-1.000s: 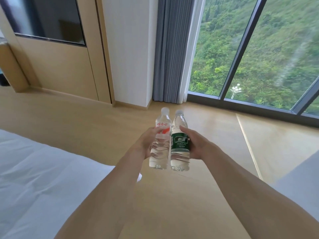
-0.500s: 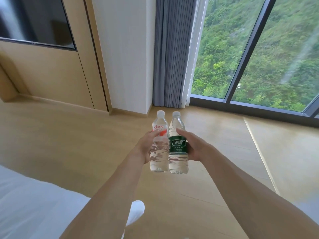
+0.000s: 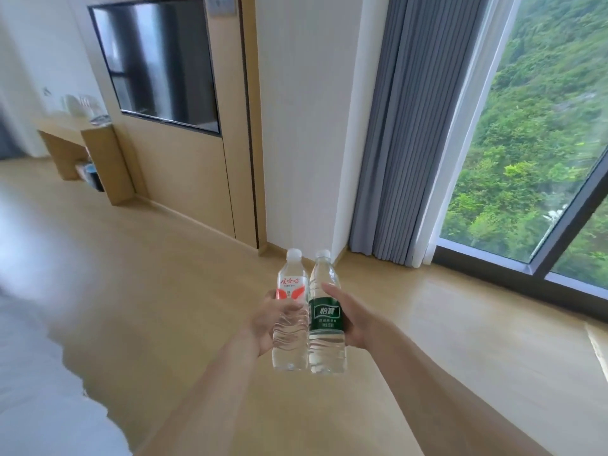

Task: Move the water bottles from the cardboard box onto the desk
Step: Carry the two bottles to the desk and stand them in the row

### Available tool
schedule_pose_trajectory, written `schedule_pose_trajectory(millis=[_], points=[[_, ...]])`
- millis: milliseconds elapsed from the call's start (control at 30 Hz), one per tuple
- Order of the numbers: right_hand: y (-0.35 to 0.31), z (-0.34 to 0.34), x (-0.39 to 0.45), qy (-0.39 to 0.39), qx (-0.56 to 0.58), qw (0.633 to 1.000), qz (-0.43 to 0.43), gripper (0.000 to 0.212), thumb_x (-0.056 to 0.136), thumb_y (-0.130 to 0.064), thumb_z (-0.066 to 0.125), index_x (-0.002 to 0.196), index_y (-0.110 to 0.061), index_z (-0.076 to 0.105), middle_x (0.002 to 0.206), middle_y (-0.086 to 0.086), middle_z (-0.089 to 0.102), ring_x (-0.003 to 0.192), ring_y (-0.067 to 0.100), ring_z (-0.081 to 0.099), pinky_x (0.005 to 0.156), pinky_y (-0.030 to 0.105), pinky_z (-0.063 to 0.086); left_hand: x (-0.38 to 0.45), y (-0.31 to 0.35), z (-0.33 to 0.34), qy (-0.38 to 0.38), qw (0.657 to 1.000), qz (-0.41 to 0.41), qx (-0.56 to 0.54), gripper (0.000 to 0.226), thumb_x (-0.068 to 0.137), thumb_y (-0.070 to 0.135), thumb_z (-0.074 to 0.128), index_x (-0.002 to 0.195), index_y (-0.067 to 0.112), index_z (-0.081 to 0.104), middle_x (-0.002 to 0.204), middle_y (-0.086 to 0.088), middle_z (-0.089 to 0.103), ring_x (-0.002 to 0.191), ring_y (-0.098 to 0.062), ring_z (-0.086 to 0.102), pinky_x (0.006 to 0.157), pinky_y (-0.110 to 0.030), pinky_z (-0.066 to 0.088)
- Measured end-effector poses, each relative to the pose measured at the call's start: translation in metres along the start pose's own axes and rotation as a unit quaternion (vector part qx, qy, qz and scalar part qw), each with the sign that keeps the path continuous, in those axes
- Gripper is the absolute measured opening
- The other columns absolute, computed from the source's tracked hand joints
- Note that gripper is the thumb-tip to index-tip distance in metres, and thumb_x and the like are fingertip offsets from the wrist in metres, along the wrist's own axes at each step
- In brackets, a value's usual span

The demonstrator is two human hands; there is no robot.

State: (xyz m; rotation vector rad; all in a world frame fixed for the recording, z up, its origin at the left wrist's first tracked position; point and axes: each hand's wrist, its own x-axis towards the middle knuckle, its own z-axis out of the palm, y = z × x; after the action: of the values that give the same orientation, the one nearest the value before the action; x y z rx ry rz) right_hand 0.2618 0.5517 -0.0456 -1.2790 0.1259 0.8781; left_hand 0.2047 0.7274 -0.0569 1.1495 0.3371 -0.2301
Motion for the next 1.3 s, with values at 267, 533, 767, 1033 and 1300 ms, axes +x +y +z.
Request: schedule_pose_trajectory(millis=[267,533,767,1033,1300], points=[[-0.076,0.016,0.106,-0.067,-0.034,0.997,0.033,0.053,0.092,-0.042,0.067,0.129,-0.005,0.058,0.109,0.022,0.073,0.095,0.035,0.073,0.087,0.05,0.059,0.06,0.054,-0.029,0.127,0.99,0.057,0.001,0.051,0.081,0.005,0.075,0.129,0.01,0.056,0.121,-0.025,0.066,0.103,-0.042,0.065,0.098,-0.061,0.05],[-0.125,0.087,0.237,-0.114,-0.083,0.989,0.053,0.056,0.091,-0.042,0.07,0.132,-0.006,0.058,0.122,0.023,0.069,0.106,0.038,0.07,0.089,0.052,0.057,0.13,0.111,-0.125,0.175,0.98,0.091,-0.005,0.047,0.076,0.015,0.077,0.12,0.014,0.06,0.111,-0.02,0.071,0.101,-0.039,0.07,0.091,-0.06,0.055],[-0.179,0.186,0.364,-0.143,-0.117,0.98,0.068,0.055,0.092,-0.043,0.069,0.133,-0.01,0.056,0.118,0.023,0.071,0.103,0.037,0.071,0.086,0.051,0.058,0.191,0.194,-0.237,0.238,0.966,0.101,-0.029,0.054,0.077,0.019,0.082,0.123,0.02,0.053,0.113,-0.012,0.07,0.099,-0.03,0.072,0.08,-0.048,0.06],[-0.224,0.295,0.469,-0.189,-0.124,0.972,0.057,0.062,0.09,-0.046,0.07,0.134,-0.005,0.055,0.123,0.023,0.068,0.11,0.037,0.069,0.097,0.052,0.054,0.225,0.285,-0.348,0.277,0.951,0.124,-0.062,0.061,0.066,0.014,0.086,0.121,0.021,0.058,0.109,-0.015,0.074,0.09,-0.033,0.075,0.081,-0.054,0.06],[-0.253,0.386,0.57,-0.242,-0.146,0.955,0.087,0.076,0.077,-0.052,0.073,0.133,-0.004,0.058,0.126,0.021,0.067,0.119,0.037,0.064,0.107,0.054,0.047,0.262,0.34,-0.445,0.32,0.932,0.128,-0.115,0.056,0.078,-0.002,0.079,0.125,0.019,0.056,0.116,-0.019,0.07,0.083,-0.034,0.075,0.062,-0.044,0.059]])
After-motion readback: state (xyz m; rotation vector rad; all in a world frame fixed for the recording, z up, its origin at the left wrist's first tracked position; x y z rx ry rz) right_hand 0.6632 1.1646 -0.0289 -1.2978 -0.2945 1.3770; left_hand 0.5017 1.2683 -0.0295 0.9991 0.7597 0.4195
